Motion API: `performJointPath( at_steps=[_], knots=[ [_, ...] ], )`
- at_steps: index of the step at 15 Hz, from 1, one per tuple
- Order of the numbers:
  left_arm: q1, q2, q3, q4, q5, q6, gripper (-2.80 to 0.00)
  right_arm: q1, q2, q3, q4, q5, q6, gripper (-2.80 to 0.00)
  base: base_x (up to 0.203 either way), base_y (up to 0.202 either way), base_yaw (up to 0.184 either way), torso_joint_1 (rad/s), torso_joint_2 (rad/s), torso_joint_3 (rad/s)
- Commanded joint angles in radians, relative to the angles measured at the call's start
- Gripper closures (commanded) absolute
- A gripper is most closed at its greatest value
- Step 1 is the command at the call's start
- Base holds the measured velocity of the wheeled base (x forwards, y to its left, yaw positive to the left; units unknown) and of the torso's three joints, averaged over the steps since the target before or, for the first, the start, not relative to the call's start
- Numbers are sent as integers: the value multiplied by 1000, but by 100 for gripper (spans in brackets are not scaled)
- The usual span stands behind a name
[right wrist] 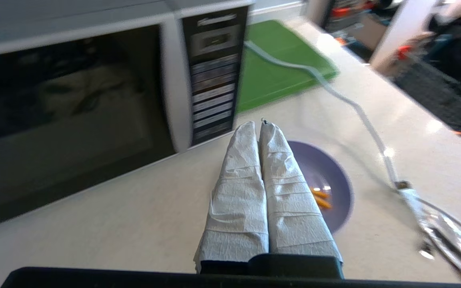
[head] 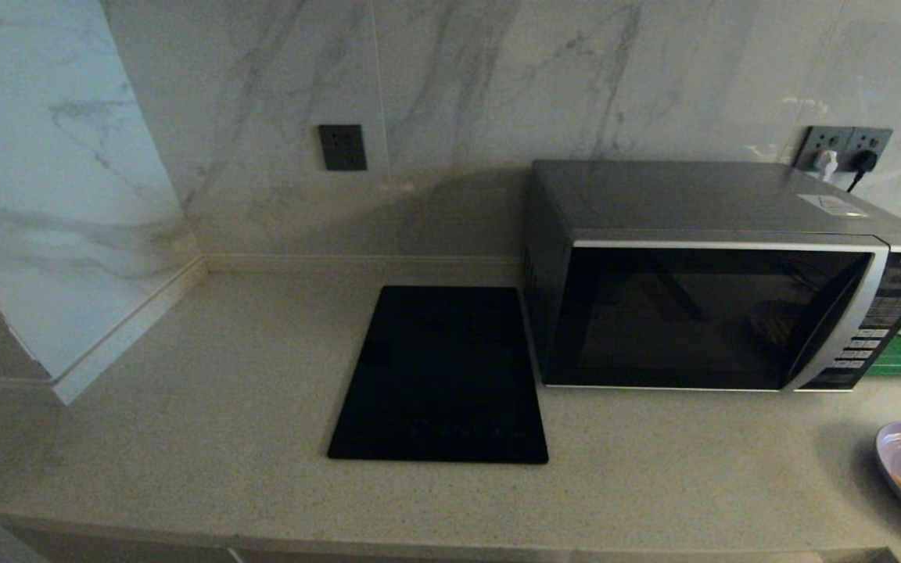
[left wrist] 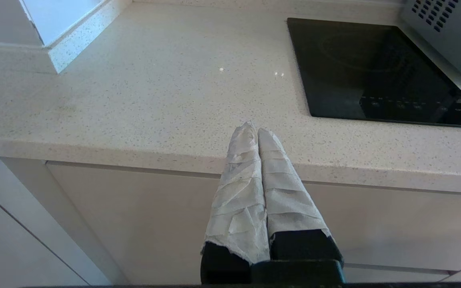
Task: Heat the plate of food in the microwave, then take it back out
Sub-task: Open the microwave oven
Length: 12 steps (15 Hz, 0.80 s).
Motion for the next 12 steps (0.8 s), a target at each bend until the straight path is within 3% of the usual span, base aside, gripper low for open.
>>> performJointPath(
  at_steps=[1,5,7,8,12],
  knots=[
    [0,2,0,0,1,-1,0,0,-9,20,4,24,2,0,0,0,0,0,0,0],
    [0,1,0,0,1,-1,0,18,-18,100,4,90,4,0,0,0,0,0,0,0],
    [0,1,0,0,1,-1,0,18,40,94,9,123,56,0,0,0,0,0,0,0],
    [0,0,0,0,1,-1,0,20,66,59,40,130,120,0,0,0,0,0,0,0],
    [0,0,0,0,1,-1,0,25,87,-102,328,137,208,0,0,0,0,0,0,0]
  ],
)
